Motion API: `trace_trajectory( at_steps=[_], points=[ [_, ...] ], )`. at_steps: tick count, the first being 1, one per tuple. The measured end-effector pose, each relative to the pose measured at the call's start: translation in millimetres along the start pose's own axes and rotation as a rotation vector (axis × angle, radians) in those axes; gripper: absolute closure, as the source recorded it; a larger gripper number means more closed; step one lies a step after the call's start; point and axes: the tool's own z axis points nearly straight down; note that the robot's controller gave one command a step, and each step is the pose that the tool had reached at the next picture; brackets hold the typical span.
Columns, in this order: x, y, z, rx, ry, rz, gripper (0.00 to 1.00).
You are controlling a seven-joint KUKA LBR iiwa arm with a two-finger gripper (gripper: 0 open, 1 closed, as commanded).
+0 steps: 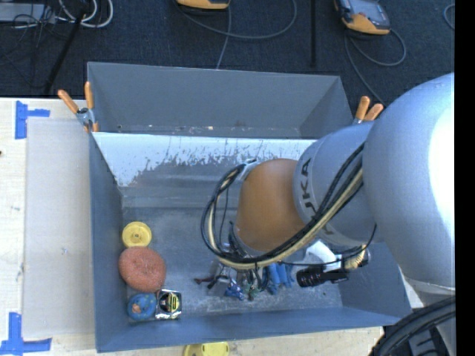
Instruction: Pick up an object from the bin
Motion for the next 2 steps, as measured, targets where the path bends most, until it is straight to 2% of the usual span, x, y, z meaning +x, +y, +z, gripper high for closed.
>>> trace_trajectory(
  at_steps=[2],
  points=[
    [-0.3, -0.1, -24.4, -0.001, -0.002, 0.001, 1.0]
  ],
)
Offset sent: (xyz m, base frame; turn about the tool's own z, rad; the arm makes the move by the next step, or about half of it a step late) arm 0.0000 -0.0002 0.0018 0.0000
